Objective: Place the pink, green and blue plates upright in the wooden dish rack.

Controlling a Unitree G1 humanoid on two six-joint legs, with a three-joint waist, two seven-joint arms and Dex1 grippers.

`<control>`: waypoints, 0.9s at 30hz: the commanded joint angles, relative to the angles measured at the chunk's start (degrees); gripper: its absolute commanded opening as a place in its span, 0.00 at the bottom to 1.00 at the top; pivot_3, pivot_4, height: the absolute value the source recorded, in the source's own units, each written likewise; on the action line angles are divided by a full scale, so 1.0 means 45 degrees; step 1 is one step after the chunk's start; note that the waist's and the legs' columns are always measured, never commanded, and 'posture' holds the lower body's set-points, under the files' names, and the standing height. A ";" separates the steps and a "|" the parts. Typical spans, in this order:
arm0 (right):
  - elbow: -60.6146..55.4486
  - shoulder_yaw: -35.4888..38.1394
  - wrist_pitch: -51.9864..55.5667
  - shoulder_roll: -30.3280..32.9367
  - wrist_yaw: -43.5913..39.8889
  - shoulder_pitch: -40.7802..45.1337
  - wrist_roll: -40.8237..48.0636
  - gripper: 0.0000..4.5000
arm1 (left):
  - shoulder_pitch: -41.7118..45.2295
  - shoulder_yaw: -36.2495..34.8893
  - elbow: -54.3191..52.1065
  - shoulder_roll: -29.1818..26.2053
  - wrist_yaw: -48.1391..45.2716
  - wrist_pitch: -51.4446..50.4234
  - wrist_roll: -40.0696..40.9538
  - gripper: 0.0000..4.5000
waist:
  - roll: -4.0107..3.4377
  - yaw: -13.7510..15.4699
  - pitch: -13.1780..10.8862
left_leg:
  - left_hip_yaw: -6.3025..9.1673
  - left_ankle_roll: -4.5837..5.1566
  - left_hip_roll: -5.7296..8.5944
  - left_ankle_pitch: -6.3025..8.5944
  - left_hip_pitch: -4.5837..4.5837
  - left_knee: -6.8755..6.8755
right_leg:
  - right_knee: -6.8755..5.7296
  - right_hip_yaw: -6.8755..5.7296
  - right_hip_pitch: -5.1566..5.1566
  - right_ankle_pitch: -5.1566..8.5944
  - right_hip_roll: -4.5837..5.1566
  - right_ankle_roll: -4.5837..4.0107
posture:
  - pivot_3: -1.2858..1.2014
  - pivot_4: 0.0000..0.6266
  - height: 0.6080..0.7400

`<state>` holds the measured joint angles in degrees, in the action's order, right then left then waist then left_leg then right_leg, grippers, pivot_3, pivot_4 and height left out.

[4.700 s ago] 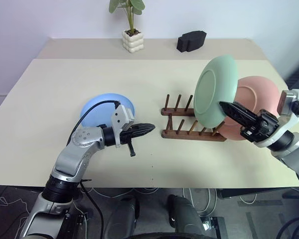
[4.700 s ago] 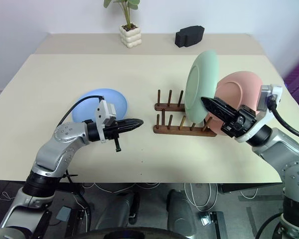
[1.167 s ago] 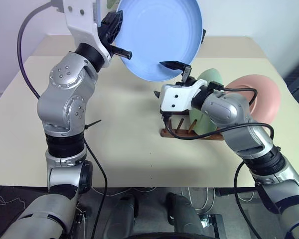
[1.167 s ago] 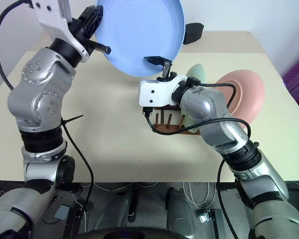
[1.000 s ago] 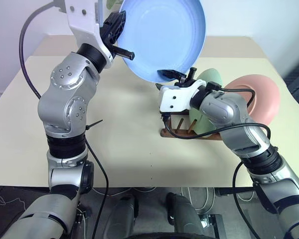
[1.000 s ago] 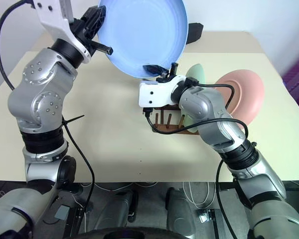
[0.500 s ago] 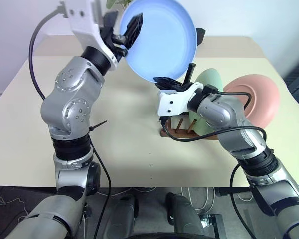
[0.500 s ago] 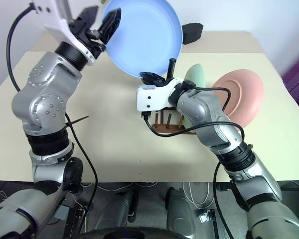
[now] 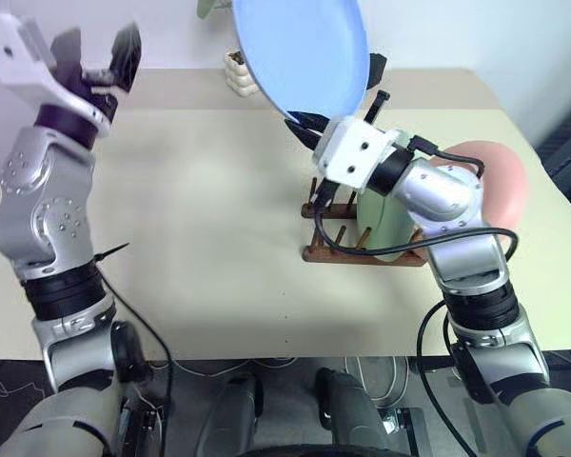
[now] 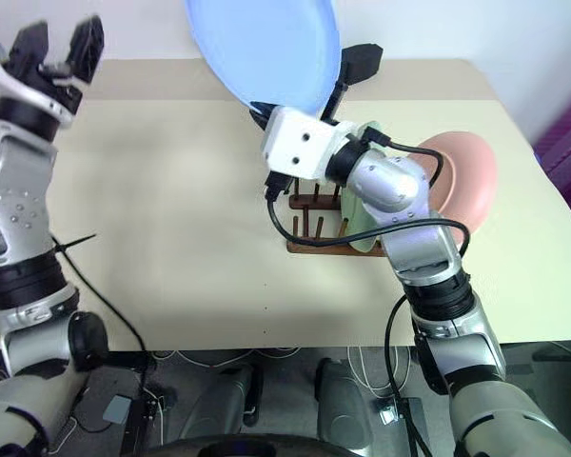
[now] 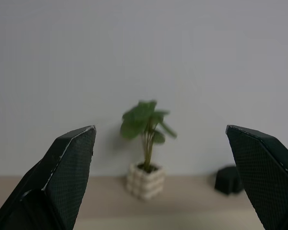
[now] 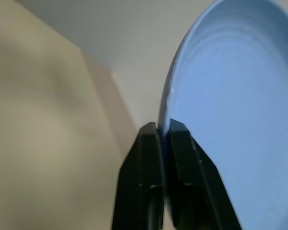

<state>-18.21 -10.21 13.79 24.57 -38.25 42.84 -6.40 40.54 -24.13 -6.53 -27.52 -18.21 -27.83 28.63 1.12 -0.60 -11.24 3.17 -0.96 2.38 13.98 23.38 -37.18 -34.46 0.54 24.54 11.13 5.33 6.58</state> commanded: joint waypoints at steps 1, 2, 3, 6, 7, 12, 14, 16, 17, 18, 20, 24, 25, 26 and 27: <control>-0.1758 0.1404 0.1504 -0.0317 -0.0360 0.0322 0.2422 0.00 | -0.2636 0.0924 -0.0629 -0.1072 -0.2884 0.0198 0.0201 0.99 | -0.0008 -0.0053 0.0004 | 0.0003 0.0000 -0.0002 0.0000 -0.0002 0.0004 | -0.0003 0.0004 0.0002 0.0000 0.0003 -0.0001 | 0.52 0.24 0.97; -0.2110 0.1709 0.1974 -0.0419 -0.0431 0.0325 0.3156 0.00 | -0.3464 0.1209 -0.0803 -0.1365 -0.3547 0.0124 0.0230 0.99 | -0.0026 -0.0108 0.0007 | 0.0005 0.0003 -0.0008 0.0002 -0.0008 0.0009 | -0.0008 0.0016 0.0011 -0.0001 0.0004 -0.0002 | 0.52 0.24 0.97; -0.2523 0.2149 0.2739 -0.0588 -0.0412 0.0327 0.4152 0.00 | -0.4210 0.1467 -0.1113 -0.1588 -0.4120 0.0138 0.0334 0.99 | -0.0029 -0.0119 0.0006 | -0.0003 0.0004 -0.0014 0.0003 -0.0015 0.0024 | -0.0013 0.0036 0.0018 0.0000 0.0004 -0.0003 | 0.52 0.24 0.97; -0.3660 0.3693 0.5401 -0.0985 0.0092 0.0239 0.7633 0.00 | -0.5526 0.2215 -0.1902 -0.1932 -0.5088 0.0228 0.0358 0.99 | -0.0019 -0.0039 0.0004 | 0.0011 0.0005 -0.0054 0.0003 -0.0007 0.0026 | -0.0034 0.0035 0.0038 0.0001 -0.0002 -0.0008 | 0.52 0.24 0.97; -0.3914 0.4105 0.6125 -0.1074 0.0352 0.0205 0.8592 0.00 | -0.5712 0.2390 -0.2001 -0.1964 -0.5222 0.0179 0.0331 0.99 | -0.0018 0.0012 0.0004 | 0.0020 0.0005 -0.0056 0.0004 -0.0006 0.0025 | -0.0043 0.0030 0.0038 0.0000 0.0000 -0.0012 | 0.52 0.24 0.97; -0.4435 0.5833 0.8944 -0.1751 0.3264 -0.0383 1.3401 0.00 | -0.6339 0.3646 -0.2337 -0.2082 -0.5905 0.0871 -0.0509 0.99 | -0.0029 -0.0011 0.0020 | 0.0032 0.0002 -0.0056 0.0001 -0.0020 0.0010 | -0.0028 0.0021 0.0015 0.0012 0.0013 -0.0085 | 0.52 0.24 0.97; -0.4483 0.6217 0.9431 -0.2168 0.4987 -0.0897 1.5218 0.00 | -0.6449 0.4126 -0.2433 -0.2014 -0.6200 0.1085 -0.0660 0.99 | -0.0034 -0.0032 0.0021 | 0.0028 0.0003 -0.0057 0.0001 -0.0032 0.0020 | -0.0028 0.0023 0.0007 0.0012 0.0012 -0.0086 | 0.52 0.24 0.97; -0.4577 0.6265 0.9657 -0.2159 0.6207 -0.1393 1.6488 0.00 | -0.6428 0.4467 -0.2521 -0.1939 -0.6332 0.1053 -0.0667 0.99 | -0.0038 -0.0034 0.0018 | 0.0020 0.0004 -0.0058 0.0001 -0.0019 0.0026 | -0.0034 0.0028 0.0027 0.0012 0.0011 -0.0085 | 0.52 0.24 0.97; -0.4577 0.6245 0.9692 -0.2082 0.6784 -0.1598 1.7120 0.00 | -0.6412 0.4604 -0.2549 -0.1903 -0.6377 0.1046 -0.0692 0.99 | -0.0039 -0.0036 0.0018 | 0.0018 0.0005 -0.0057 0.0000 -0.0012 0.0025 | -0.0035 0.0029 0.0035 0.0012 0.0010 -0.0085 | 0.52 0.24 0.97; -0.4604 0.6212 0.9640 -0.1963 0.7212 -0.1752 1.7515 0.00 | -0.6392 0.4740 -0.2568 -0.1862 -0.6386 0.1047 -0.0734 0.99 | -0.0039 -0.0042 0.0018 | 0.0016 0.0005 -0.0057 0.0000 -0.0012 0.0024 | -0.0036 0.0030 0.0035 0.0011 0.0010 -0.0084 | 0.52 0.24 0.97; -0.4597 0.6139 0.9404 -0.1721 0.7974 -0.1933 1.8257 0.00 | -0.6350 0.4920 -0.2572 -0.1800 -0.6385 0.1035 -0.0791 0.99 | -0.0039 -0.0052 0.0018 | 0.0011 0.0007 -0.0058 -0.0001 -0.0013 0.0024 | -0.0037 0.0032 0.0035 0.0012 0.0008 -0.0083 | 0.52 0.24 0.97; -0.4387 0.6054 0.8832 -0.1323 0.9269 -0.2482 1.9681 0.00 | -0.6160 0.5227 -0.2606 -0.1540 -0.6341 0.1020 -0.0766 0.99 | -0.0038 -0.0046 0.0018 | 0.0007 0.0009 -0.0058 -0.0001 -0.0014 0.0021 | -0.0036 0.0032 0.0033 0.0012 0.0005 -0.0080 | 0.52 0.24 0.97; -0.4374 0.5969 0.8757 -0.1163 0.9452 -0.2632 1.9840 0.00 | -0.6116 0.5260 -0.2614 -0.1485 -0.6337 0.1008 -0.0761 0.99 | -0.0038 -0.0035 0.0018 | 0.0006 0.0010 -0.0058 -0.0002 -0.0013 0.0020 | -0.0035 0.0032 0.0031 0.0013 0.0005 -0.0080 | 0.52 0.24 0.97; -0.4365 0.5877 0.8654 -0.1016 0.9606 -0.2748 2.0012 0.00 | -0.6093 0.5275 -0.2617 -0.1456 -0.6336 0.0999 -0.0772 0.99 | -0.0038 -0.0033 0.0018 | 0.0005 0.0011 -0.0057 -0.0002 -0.0011 0.0016 | -0.0033 0.0032 0.0030 0.0013 0.0005 -0.0079 | 0.52 0.24 0.97; -0.4360 0.5790 0.8541 -0.0883 0.9723 -0.2825 2.0150 0.00 | -0.6084 0.5282 -0.2617 -0.1443 -0.6336 0.0997 -0.0787 0.99 | -0.0038 -0.0039 0.0018 | 0.0003 0.0011 -0.0057 -0.0002 -0.0012 0.0014 | -0.0032 0.0032 0.0027 0.0013 0.0005 -0.0079 | 0.52 0.24 0.97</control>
<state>-36.66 15.92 54.27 19.79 4.47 29.79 81.91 12.14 -0.27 -16.05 -34.12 -46.68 -24.29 25.10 0.95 -0.77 -11.16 3.18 -0.91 2.12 13.97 23.33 -37.13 -34.60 0.68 24.66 11.18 5.35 6.22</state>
